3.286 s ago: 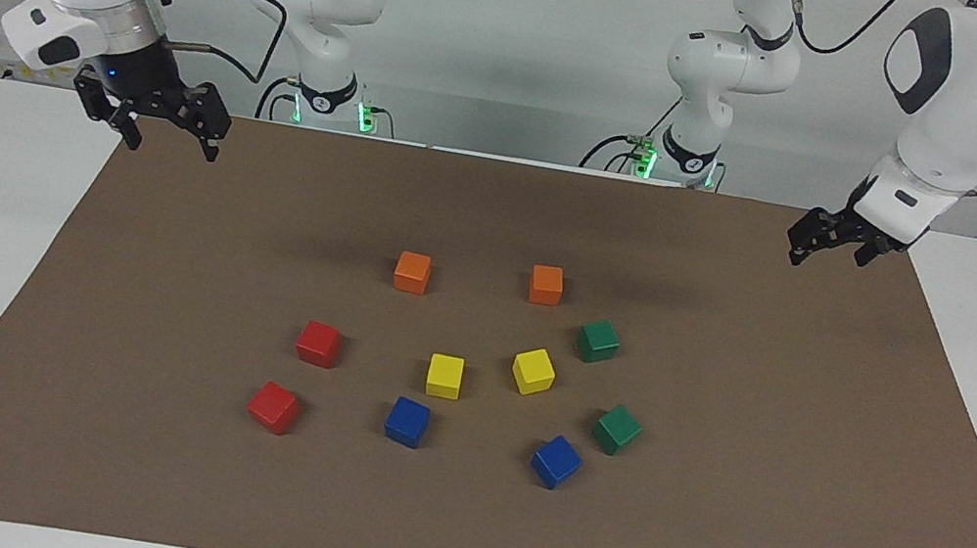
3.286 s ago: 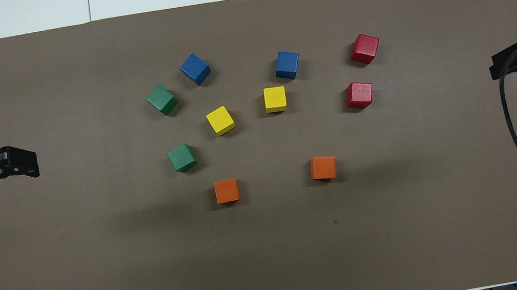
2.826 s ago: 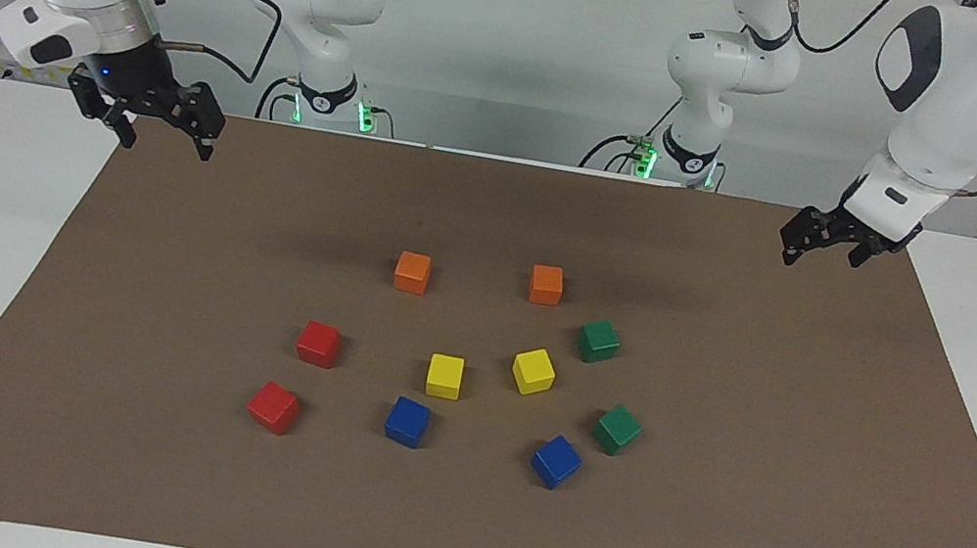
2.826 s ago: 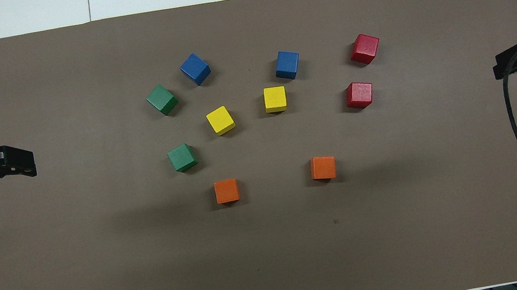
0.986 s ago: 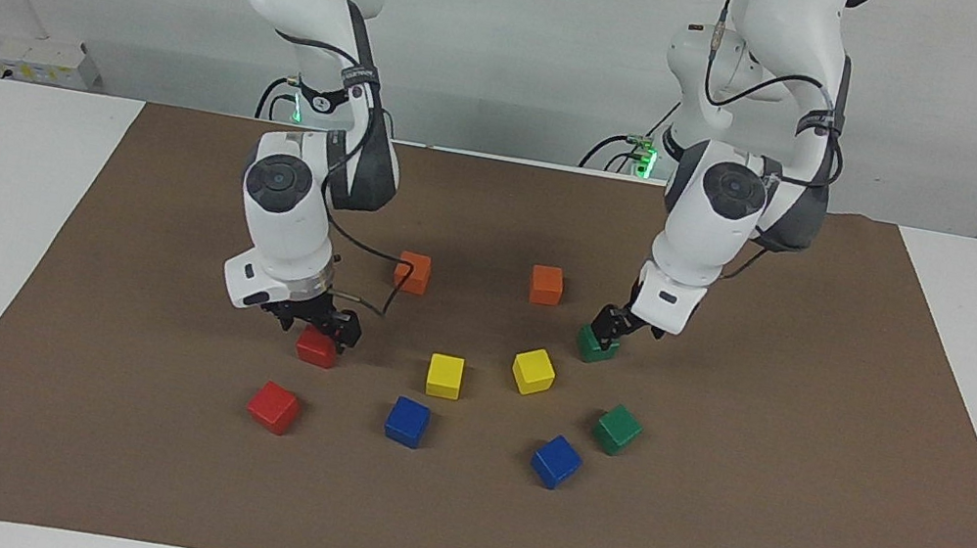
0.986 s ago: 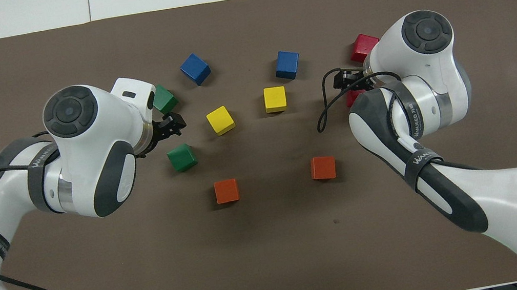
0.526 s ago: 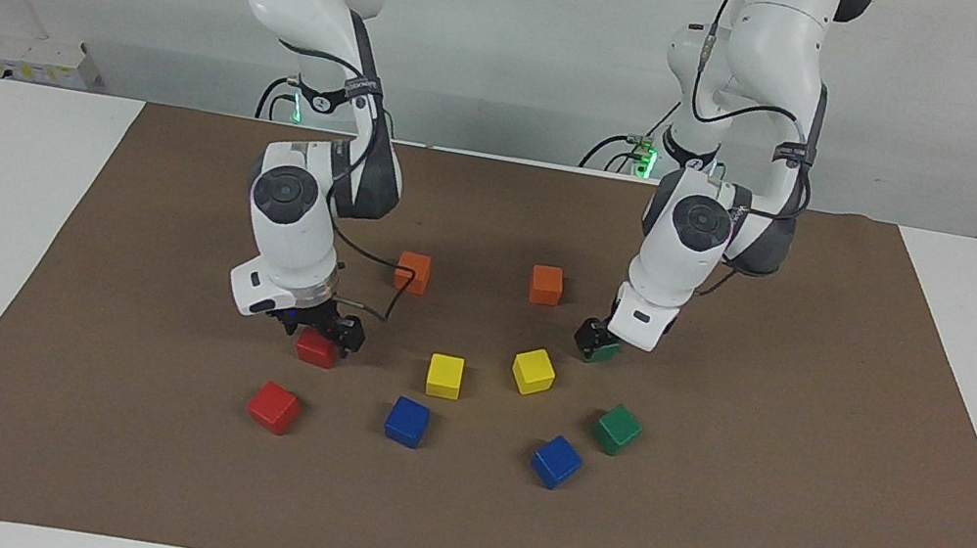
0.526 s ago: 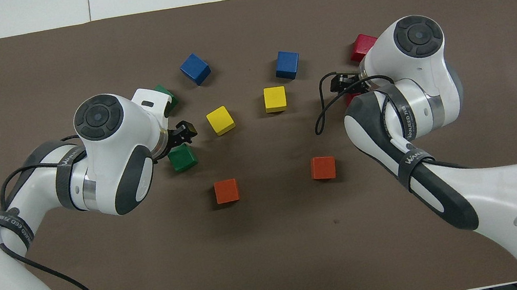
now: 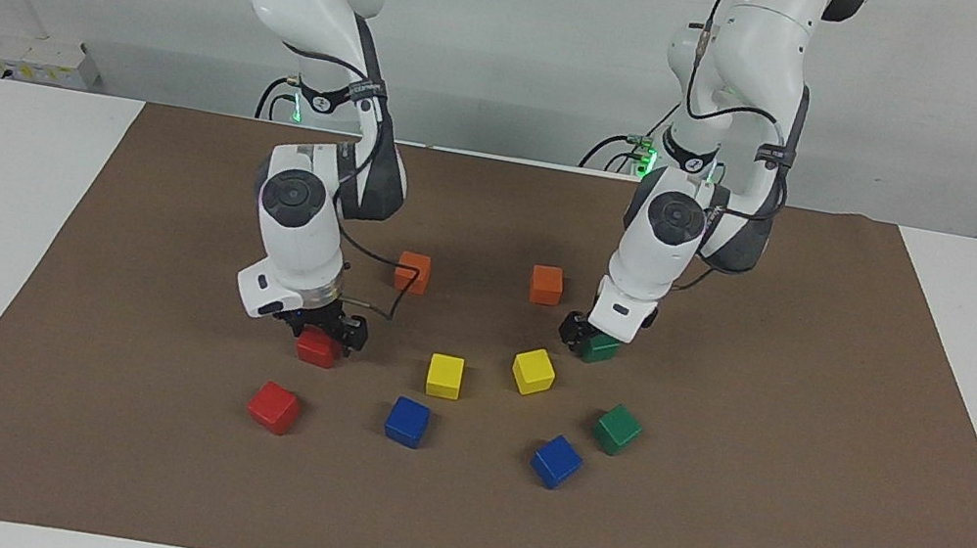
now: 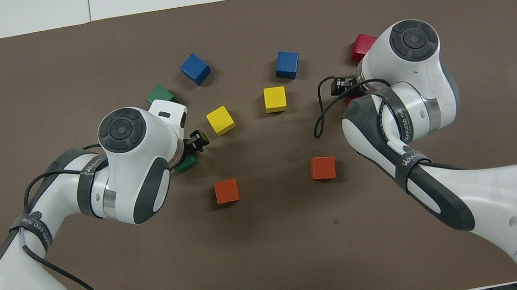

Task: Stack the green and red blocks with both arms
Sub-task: 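Grasp a green cube with the left gripper while the right gripper grasps red, then carry the green cube outward while the right gripper carries the red cube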

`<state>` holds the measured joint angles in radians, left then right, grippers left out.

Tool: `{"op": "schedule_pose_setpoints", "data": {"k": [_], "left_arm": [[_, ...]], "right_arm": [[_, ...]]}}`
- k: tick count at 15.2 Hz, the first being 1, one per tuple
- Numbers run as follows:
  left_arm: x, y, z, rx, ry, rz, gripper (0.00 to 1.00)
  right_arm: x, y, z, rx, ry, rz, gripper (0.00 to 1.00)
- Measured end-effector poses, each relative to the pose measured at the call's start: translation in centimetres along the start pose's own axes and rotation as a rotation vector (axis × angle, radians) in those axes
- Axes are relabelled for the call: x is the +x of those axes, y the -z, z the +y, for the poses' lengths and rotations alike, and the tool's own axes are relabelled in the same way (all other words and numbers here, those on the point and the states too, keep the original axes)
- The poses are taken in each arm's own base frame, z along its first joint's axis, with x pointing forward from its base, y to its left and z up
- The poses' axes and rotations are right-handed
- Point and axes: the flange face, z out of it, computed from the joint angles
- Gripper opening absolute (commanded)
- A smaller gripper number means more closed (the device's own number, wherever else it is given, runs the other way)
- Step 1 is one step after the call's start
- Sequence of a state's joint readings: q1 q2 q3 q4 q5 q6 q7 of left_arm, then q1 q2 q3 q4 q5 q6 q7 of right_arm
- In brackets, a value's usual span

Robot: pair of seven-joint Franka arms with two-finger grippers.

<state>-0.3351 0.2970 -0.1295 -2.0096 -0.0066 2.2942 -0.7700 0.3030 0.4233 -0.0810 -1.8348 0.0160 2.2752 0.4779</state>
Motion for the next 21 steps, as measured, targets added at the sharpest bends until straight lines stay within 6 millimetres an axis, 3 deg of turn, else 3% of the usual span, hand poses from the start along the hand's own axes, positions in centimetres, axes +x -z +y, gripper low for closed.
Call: {"op": "schedule_pose_setpoints", "data": {"k": [1,2,3,6,9,11,13,15,17,19,21], "left_arm": [[0.0,-0.1,-0.1,0.001,0.012,-0.001,0.0],[-0.1,-0.2,-0.1,0.003,0.019,-0.003,0.0],[-0.1,-0.2,-0.2,0.007,0.023,-0.006,0.0],[0.3,0.0,-1.0,0.043,0.025,-0.033,0.0],[3.7,2.5,-4.4,0.072,-0.034,-0.035,0.0],[7.4,4.8,-9.1,0.062,-0.084,-0.023,0.0],[11.3,6.8,-15.2,0.051,-0.132,-0.013,0.0],[13.9,7.4,-20.8,0.044,-0.175,-0.011,0.0],[15.0,7.3,-24.2,0.041,-0.213,-0.011,0.0],[15.8,6.5,-25.9,0.035,-0.224,0.005,0.0],[16.2,5.1,-25.9,0.029,-0.233,0.017,0.0]], "right_arm": [[0.1,-0.1,0.1,0.001,-0.001,0.004,0.74],[0.1,-0.3,0.1,0.002,-0.002,0.007,0.69],[0.2,-0.4,0.2,0.003,-0.003,0.009,0.56],[0.2,-0.6,0.5,0.004,-0.007,0.011,0.0],[0.2,-0.6,0.5,0.004,-0.007,0.013,0.0],[0.2,-0.6,0.5,0.004,-0.008,0.011,0.0],[0.5,-0.4,1.7,-0.01,0.004,-0.009,0.0],[1.7,1.3,4.8,-0.017,0.054,-0.031,0.0],[3.1,3.7,9.7,-0.012,0.102,-0.035,0.0],[4.1,4.8,13.9,-0.008,0.126,-0.029,0.0],[4.5,4.4,15.6,-0.007,0.139,-0.023,0.0]]}}
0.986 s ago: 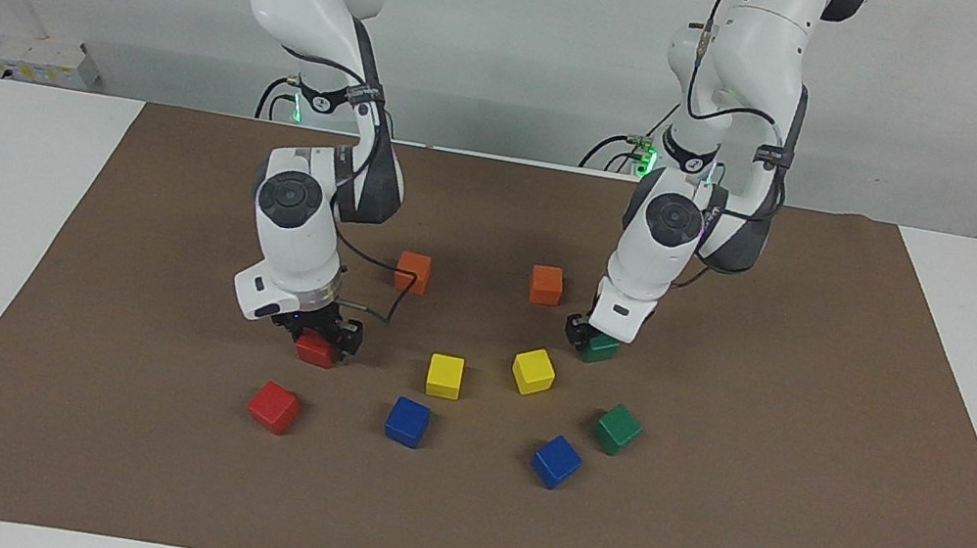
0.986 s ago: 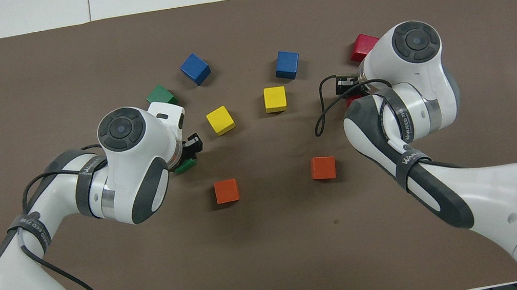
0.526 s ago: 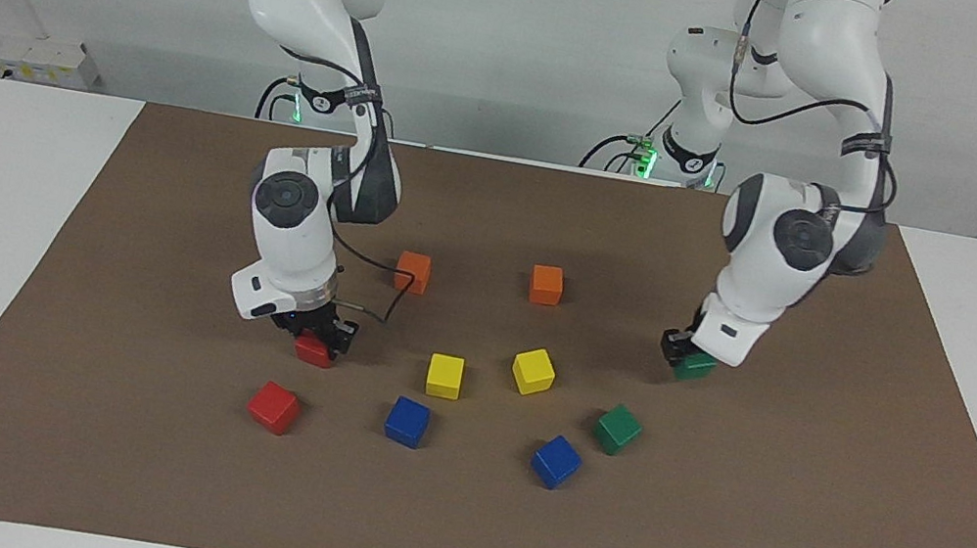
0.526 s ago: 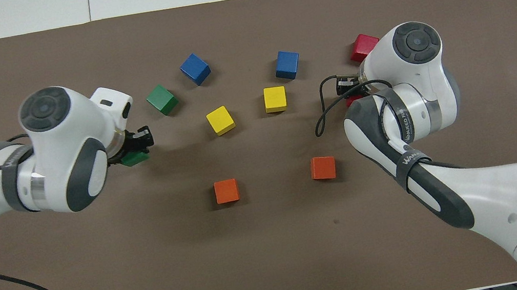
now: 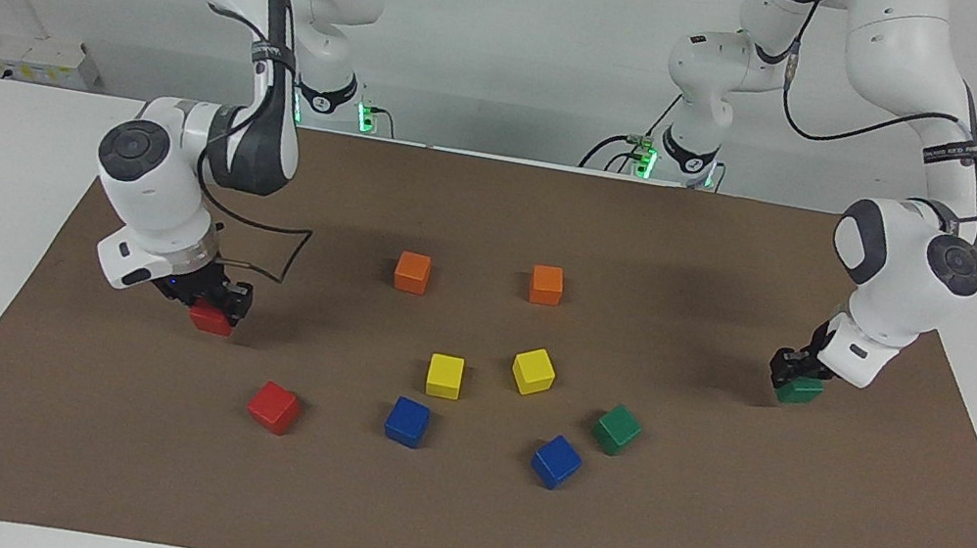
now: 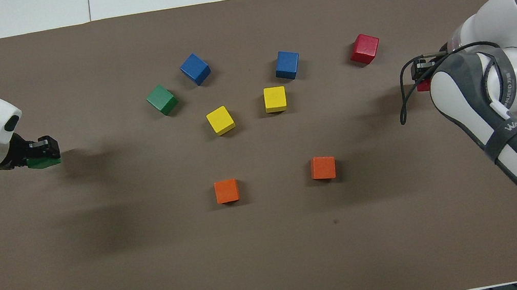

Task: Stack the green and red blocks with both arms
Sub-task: 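Carry the green cube outward while the right gripper carries the red cube, then reach the left gripper to green while the right gripper reaches red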

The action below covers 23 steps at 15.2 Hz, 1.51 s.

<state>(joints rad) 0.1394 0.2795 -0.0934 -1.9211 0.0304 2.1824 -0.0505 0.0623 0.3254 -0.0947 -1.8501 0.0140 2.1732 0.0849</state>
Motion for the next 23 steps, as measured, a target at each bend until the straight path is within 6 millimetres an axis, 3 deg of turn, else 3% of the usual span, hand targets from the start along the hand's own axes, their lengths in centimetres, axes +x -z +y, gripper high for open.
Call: {"op": "schedule_pose_setpoints", "data": {"k": [6,7,8,9,13,15,16,17,19,21,23], "left_arm": [[0.7,-3.6,0.6,-0.01,-0.09,0.003,0.0],[0.6,-3.9,0.6,-0.01,-0.096,0.008,0.47],[0.5,-3.9,0.6,-0.01,-0.098,0.012,0.99],[0.5,-3.8,0.6,-0.01,-0.098,0.014,1.0],[0.6,-3.8,0.4,-0.009,-0.095,0.02,1.0],[1.6,-1.8,0.5,-0.013,-0.078,0.02,1.0],[2.4,0.2,1.1,-0.016,-0.03,0.01,1.0],[3.2,2.6,2.8,-0.018,0.036,0.009,1.0],[3.7,5.5,9.7,-0.024,0.132,0.018,1.0],[3.2,5.1,16.6,-0.029,0.243,0.015,1.0],[3.5,3.6,21.1,-0.032,0.354,0.01,1.0]], "right_arm": [[-0.7,-5.0,2.5,-0.003,0.039,0.063,0.0],[-0.7,-5.3,2.6,-0.003,0.038,0.063,0.0],[-0.7,-5.2,2.6,-0.003,0.038,0.066,0.23],[-0.6,-5.2,2.6,-0.002,0.038,0.075,0.99],[-0.5,-5.1,2.2,0.0,0.044,0.088,1.0],[-0.2,-4.1,1.0,0.001,0.041,0.053,1.0],[0.3,-2.4,-0.4,0.001,0.021,0.024,1.0],[1.0,0.1,-2.3,-0.002,-0.013,0.001,1.0],[2.5,5.4,-6.6,-0.007,-0.08,0.005,1.0],[3.4,6.4,-9.7,-0.006,-0.11,0.016,1.0],[4.3,4.7,-10.6,-0.013,-0.127,0.009,1.0]]}}
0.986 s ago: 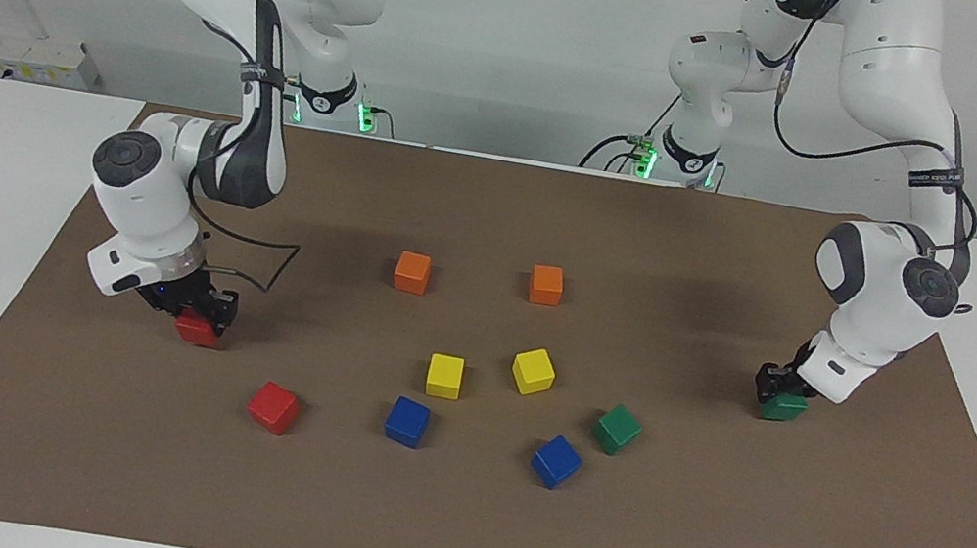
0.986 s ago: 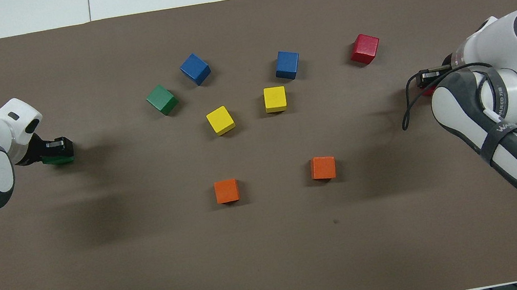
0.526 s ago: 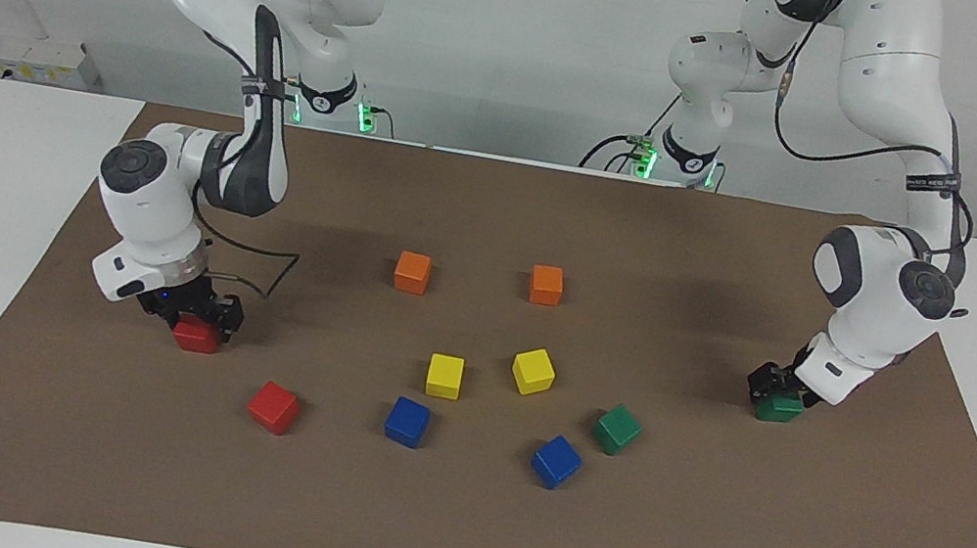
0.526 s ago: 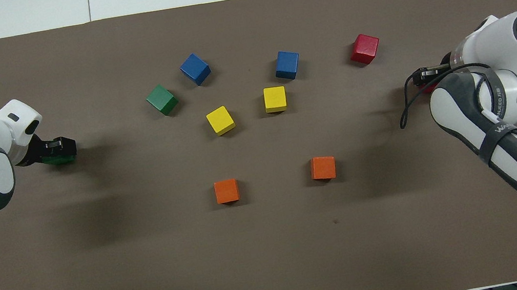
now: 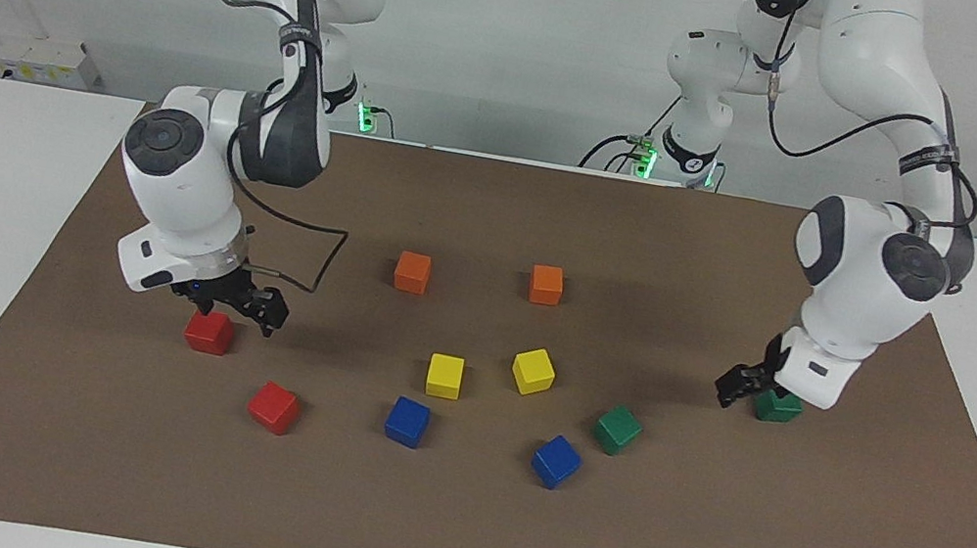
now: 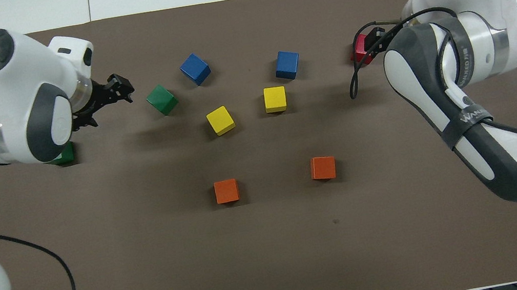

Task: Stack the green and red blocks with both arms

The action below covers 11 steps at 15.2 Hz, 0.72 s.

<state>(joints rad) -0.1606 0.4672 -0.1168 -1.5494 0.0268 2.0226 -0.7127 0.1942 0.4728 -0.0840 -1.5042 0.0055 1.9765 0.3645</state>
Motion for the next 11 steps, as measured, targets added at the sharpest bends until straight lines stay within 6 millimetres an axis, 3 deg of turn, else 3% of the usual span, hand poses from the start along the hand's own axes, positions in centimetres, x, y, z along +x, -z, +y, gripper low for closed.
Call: {"op": "schedule_pose_setpoints", "data": {"k": [5,11], "left_arm": [[0.6,-3.2,3.2,-0.021,0.127,0.016,1.0],[0.7,-4.1,4.6,-0.034,0.179,0.022,1.0]], "right_arm": [[2.6,-4.5,-1.0,-0.009,-0.059,0.006,1.0],[4.6,-5.1,-3.2,0.001,-0.086,0.041,1.0]]}}
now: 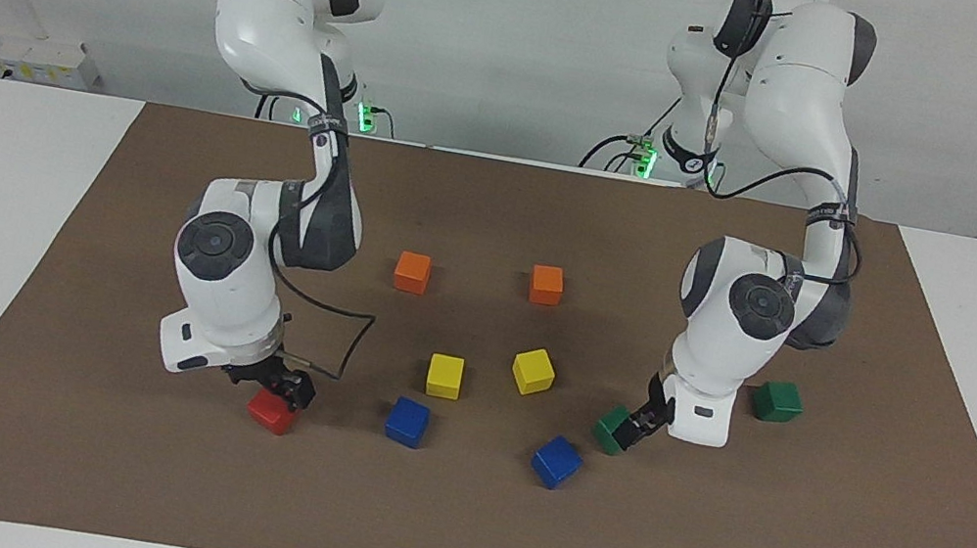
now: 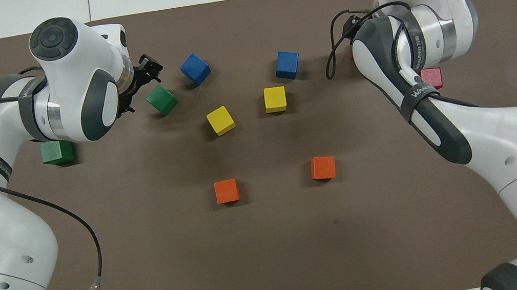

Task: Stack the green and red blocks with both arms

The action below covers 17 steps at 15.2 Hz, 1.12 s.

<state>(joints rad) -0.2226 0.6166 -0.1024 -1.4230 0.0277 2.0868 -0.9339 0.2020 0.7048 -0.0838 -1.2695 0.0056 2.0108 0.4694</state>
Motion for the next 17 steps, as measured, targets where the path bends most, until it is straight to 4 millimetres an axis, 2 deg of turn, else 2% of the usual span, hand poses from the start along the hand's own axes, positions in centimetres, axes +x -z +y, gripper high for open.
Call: {"op": "schedule_pose_setpoints", "data": {"k": [5,10,11,12,13,14,15,16,17], "left_arm": [[-1.7,-1.5,1.7,0.011,-0.002,-0.007,1.0],[-2.8,-3.4,1.9,0.02,0.005,0.004,1.0],[-2.9,-3.7,1.9,0.019,0.008,0.006,0.95],[-2.9,-3.8,1.8,0.017,0.009,0.009,0.88],[-2.9,-3.8,1.8,0.016,0.011,0.011,0.7],[-2.8,-3.9,1.8,0.016,0.012,0.013,0.51],[-2.6,-3.9,1.6,0.016,0.016,0.016,0.19],[-2.4,-3.9,1.5,0.017,0.021,0.018,0.0],[-2.2,-3.9,1.3,0.022,0.024,0.019,0.0]], "right_arm": [[0.7,-1.4,-0.5,0.002,-0.018,0.011,1.0],[1.2,-2.6,-0.5,0.011,-0.028,0.032,1.0],[1.3,-2.7,-0.6,0.017,-0.038,0.044,1.0],[1.4,-2.8,-0.7,0.02,-0.047,0.048,1.0],[1.3,-2.9,-0.7,0.02,-0.052,0.047,1.0],[1.2,-3.0,-0.8,0.019,-0.051,0.045,1.0],[1.1,-3.2,-0.8,0.017,-0.05,0.041,1.0],[1.0,-3.6,-0.8,0.014,-0.049,0.035,1.0],[0.8,-4.1,-0.8,0.009,-0.049,0.027,1.0]]}}
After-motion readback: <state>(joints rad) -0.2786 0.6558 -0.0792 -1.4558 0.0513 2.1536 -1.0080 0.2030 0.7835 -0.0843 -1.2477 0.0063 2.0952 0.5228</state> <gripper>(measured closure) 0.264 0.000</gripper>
